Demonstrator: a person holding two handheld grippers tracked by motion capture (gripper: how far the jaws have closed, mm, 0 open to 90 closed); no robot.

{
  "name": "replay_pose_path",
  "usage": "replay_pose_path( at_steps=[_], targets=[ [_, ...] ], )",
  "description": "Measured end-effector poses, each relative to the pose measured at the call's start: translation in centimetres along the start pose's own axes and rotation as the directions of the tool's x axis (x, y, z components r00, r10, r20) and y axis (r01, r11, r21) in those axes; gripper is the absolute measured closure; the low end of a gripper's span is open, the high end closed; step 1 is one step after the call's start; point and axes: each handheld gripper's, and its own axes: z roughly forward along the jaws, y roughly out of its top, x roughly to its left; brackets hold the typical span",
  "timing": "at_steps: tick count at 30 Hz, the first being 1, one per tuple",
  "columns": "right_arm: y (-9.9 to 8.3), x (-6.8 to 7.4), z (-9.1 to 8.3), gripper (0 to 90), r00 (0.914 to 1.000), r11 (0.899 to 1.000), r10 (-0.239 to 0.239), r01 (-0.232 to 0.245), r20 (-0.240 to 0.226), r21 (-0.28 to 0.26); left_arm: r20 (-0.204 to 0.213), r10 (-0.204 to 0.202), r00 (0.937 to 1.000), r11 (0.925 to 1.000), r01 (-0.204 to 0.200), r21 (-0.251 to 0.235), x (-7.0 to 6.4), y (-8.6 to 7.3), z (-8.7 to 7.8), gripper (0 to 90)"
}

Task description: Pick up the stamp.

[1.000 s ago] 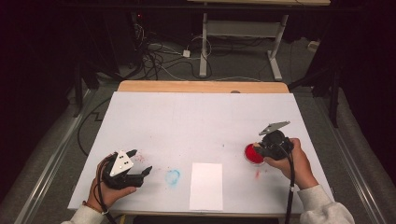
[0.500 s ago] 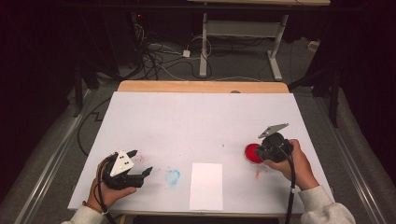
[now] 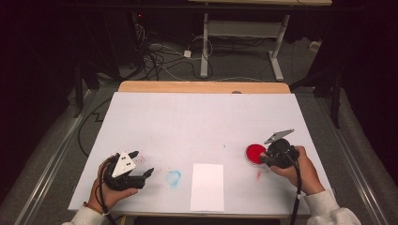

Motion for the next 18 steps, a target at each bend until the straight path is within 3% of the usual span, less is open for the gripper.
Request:
replay_pose_path(
  at_steps=[2, 7, 9, 11, 18],
  targets=[
    [0.1, 0.2, -0.1, 75.2, 0.9999, 1.0, -0.008, 0.008, 0.014, -0.005, 0.0, -0.002, 1.0, 1.0, 0.002, 0.0, 0.0, 0.0, 0.0, 20.6],
    [0.7, 0.5, -0.7, 75.4, 0.9997, 0.997, -0.013, 0.015, 0.021, -0.076, 0.003, -0.005, 1.0, 1.0, 0.005, 0.001, 0.1, -0.1, 0.0, 20.6],
    [1.0, 0.7, -0.7, 75.2, 0.9998, 0.995, -0.018, 0.018, -0.001, -0.103, 0.005, 0.0, 1.0, 1.0, 0.0, 0.004, 0.1, -0.1, 0.1, 20.5],
    [1.1, 0.7, -0.5, 75.0, 0.9999, 0.992, -0.014, 0.015, 0.007, -0.124, 0.006, -0.002, 1.0, 1.0, 0.002, 0.006, 0.0, -0.1, 0.1, 20.4],
    [0.8, 0.2, 0.9, 73.9, 0.9998, 0.994, 0.018, -0.017, 0.009, -0.105, 0.006, -0.002, 1.0, 0.9999, 0.002, 0.014, 0.0, -0.1, 0.2, 20.4]
  ],
)
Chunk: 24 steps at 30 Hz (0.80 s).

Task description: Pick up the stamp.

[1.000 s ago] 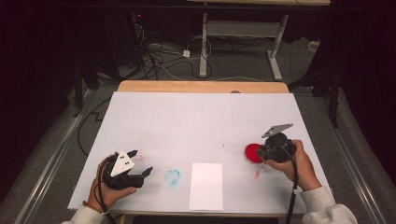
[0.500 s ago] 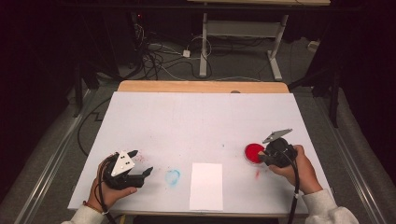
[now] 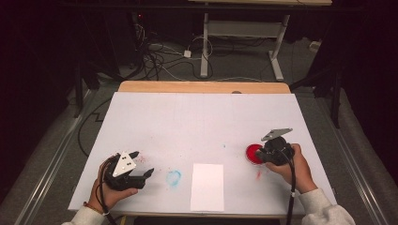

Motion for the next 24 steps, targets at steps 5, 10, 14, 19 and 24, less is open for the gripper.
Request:
replay_pose_path(
  at_steps=[5, 10, 14, 19, 24],
  targets=[
    [0.09, 0.14, -0.15, 76.4, 0.9997, 1.0, -0.023, 0.023, 0.006, 0.003, 0.004, 0.0, 1.0, 1.0, 0.0, 0.001, -0.02, -0.01, -0.01, 20.4],
    [-0.02, 0.03, -0.08, 76.7, 0.9994, 0.999, -0.034, 0.034, -0.002, 0.004, 0.006, 0.002, 1.0, 1.0, -0.002, 0.003, -0.03, -0.03, -0.03, 20.5],
    [-0.04, 0.12, 0.03, 76.8, 0.9992, 0.999, -0.039, 0.039, 0.002, 0.005, 0.007, 0.007, 1.0, 1.0, -0.007, 0.005, -0.06, -0.04, -0.09, 20.5],
    [-0.15, 0.37, 0.14, 76.9, 0.9985, 0.999, -0.053, 0.053, 0.017, -0.001, 0.006, 0.005, 1.0, 1.0, -0.005, 0.0, -0.07, -0.07, -0.18, 20.6],
    [-0.22, 0.37, 0.16, 76.9, 0.9983, 0.998, -0.055, 0.055, 0.02, -0.006, 0.003, 0.011, 0.9999, 0.9999, -0.011, -0.01, -0.07, -0.05, -0.32, 20.9]
  ],
)
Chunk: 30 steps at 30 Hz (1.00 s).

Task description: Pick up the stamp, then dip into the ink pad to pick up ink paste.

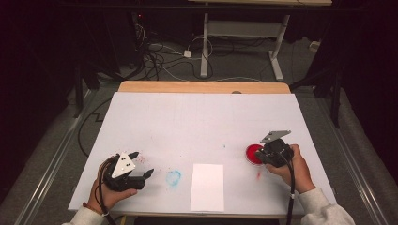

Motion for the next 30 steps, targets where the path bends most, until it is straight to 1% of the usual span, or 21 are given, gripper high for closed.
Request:
replay_pose_path(
  at_steps=[3, 6, 7, 9, 10, 11, 17, 20, 23, 26, 28, 30],
  targets=[
    [0.1, 0.1, -0.1, 76.9, 0.9999, 1.0, -0.011, 0.011, 0.005, 0.006, 0.001, -0.008, 1.0, 0.9999, 0.008, -0.008, 0.1, -0.1, 0.1, 21.2],
    [0.2, -0.1, -0.1, 76.8, 1.0, 1.0, -0.004, 0.004, -0.004, -0.005, 0.005, -0.011, 0.9999, 0.9999, 0.011, -0.009, 0.4, -0.1, 0.2, 21.2],
    [0.2, -0.1, -0.2, 76.8, 1.0, 1.0, -0.005, 0.005, 0.008, -0.007, 0.006, -0.016, 0.9999, 0.9998, 0.016, -0.013, 0.5, -0.1, 0.3, 21.2],
    [0.3, -0.2, -0.4, 76.8, 1.0, 1.0, 0.0, 0.0, 0.006, -0.026, 0.01, -0.018, 0.9998, 0.9997, 0.018, -0.017, 0.6, -0.2, 0.3, 21.2],
    [0.4, -0.1, -0.5, 76.8, 1.0, 0.999, 0.005, -0.005, 0.004, -0.035, 0.012, -0.012, 0.9999, 0.9998, 0.012, -0.016, 0.6, -0.2, 0.3, 21.3],
    [0.6, -0.1, -0.7, 76.8, 0.9999, 0.999, 0.002, -0.001, 0.012, -0.047, 0.013, -0.009, 0.9999, 0.9998, 0.01, -0.018, 0.6, -0.2, 0.3, 21.3],
    [1.1, -0.2, -2.4, 76.8, 0.9998, 0.994, 0.001, 0.001, 0.02, -0.112, 0.011, -0.002, 0.9999, 0.9999, 0.002, -0.014, 0.4, -0.2, 0.2, 21.2],
    [1.2, -0.4, -3.3, 76.8, 0.9997, 0.991, 0.014, -0.011, 0.018, -0.134, 0.01, 0.0, 0.9999, 0.9999, 0.0, -0.014, 0.3, -0.2, 0.2, 21.3],
    [1.5, -0.7, -4.4, 76.8, 0.9997, 0.985, 0.021, -0.018, 0.014, -0.173, 0.012, 0.0, 0.9999, 0.9999, 0.0, -0.01, 0.3, -0.3, 0.2, 21.3],
    [1.8, -0.8, -5.4, 76.8, 0.9998, 0.979, 0.013, -0.01, 0.013, -0.204, 0.01, -0.005, 0.9999, 0.9999, 0.005, -0.011, 0.5, -0.3, 0.1, 21.3],
    [1.9, -0.8, -5.8, 76.8, 0.9999, 0.977, 0.015, -0.012, 0.008, -0.213, 0.011, -0.008, 0.9999, 0.9999, 0.009, -0.012, 0.5, -0.4, 0.1, 21.3],
    [2.0, -0.8, -6.7, 76.8, 0.9999, 0.972, 0.011, -0.008, 0.009, -0.233, 0.008, -0.008, 0.9999, 0.9999, 0.009, -0.013, 0.4, -0.4, 0.1, 21.2]
  ],
)
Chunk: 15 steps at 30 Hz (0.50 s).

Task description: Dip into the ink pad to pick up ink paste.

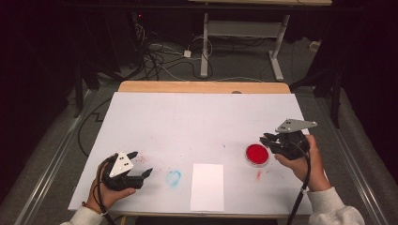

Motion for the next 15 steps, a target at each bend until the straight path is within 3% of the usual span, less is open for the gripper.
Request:
replay_pose_path(
  at_steps=[7, 15],
  targets=[
    [0.8, 0.4, -1.4, 76.7, 0.9999, 0.999, -0.013, 0.012, -0.004, -0.04, -0.001, 0.015, 0.9999, 0.9999, -0.015, 0.007, -0.3, 0.1, 0.1, 21.3],
    [0.9, 0.8, -0.8, 76.7, 0.9996, 0.999, -0.026, 0.026, -0.006, -0.029, -0.003, 0.022, 0.9997, 0.9997, -0.022, 0.009, -0.5, 0.3, 0.0, 21.2]
  ],
)
